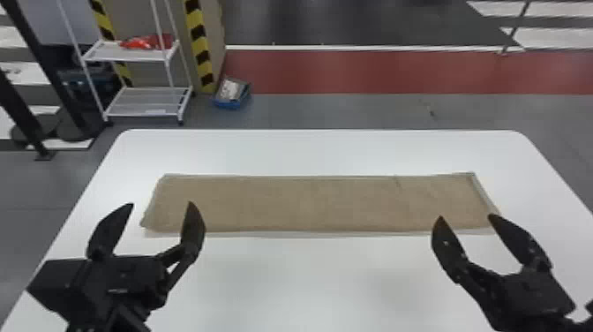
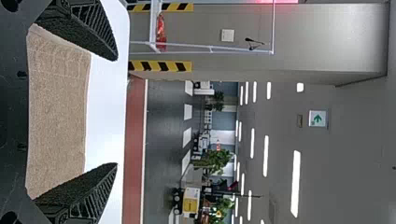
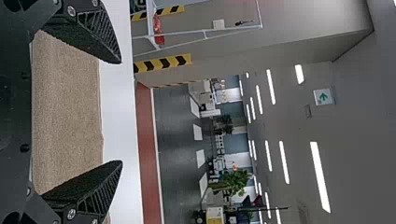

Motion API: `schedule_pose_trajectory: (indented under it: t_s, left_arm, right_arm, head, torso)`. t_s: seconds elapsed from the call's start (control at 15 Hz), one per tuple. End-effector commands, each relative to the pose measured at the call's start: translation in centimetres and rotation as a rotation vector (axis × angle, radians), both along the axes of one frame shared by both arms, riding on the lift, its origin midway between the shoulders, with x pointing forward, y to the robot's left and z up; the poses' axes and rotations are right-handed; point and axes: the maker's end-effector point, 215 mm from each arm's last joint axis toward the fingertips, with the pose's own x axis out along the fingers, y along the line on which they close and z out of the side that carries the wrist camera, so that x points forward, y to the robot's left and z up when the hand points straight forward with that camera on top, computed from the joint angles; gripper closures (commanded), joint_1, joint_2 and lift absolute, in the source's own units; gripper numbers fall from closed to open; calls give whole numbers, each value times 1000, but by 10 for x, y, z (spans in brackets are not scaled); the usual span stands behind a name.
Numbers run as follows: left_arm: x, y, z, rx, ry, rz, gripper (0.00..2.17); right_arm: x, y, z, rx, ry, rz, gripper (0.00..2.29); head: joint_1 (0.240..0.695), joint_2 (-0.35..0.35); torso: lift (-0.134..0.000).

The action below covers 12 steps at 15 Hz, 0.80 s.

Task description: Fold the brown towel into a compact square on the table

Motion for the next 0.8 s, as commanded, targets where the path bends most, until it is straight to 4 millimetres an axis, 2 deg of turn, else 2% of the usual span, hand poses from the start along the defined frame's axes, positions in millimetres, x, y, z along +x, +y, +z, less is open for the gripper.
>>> schedule_pose_trajectory:
  t_s: [0.0,0.73]
  left_arm:
    - [0,0,1,2,-1,-2,70]
    - [2,-4,-2,3,2,-11,80]
  right_arm:
    - [0,0,0,-2,-2,-3,124]
    - [0,-5,2,0,-8,-13,124]
  head:
    - [695,0]
    - [695,-13]
  torso:
    - [-112]
    - [-112]
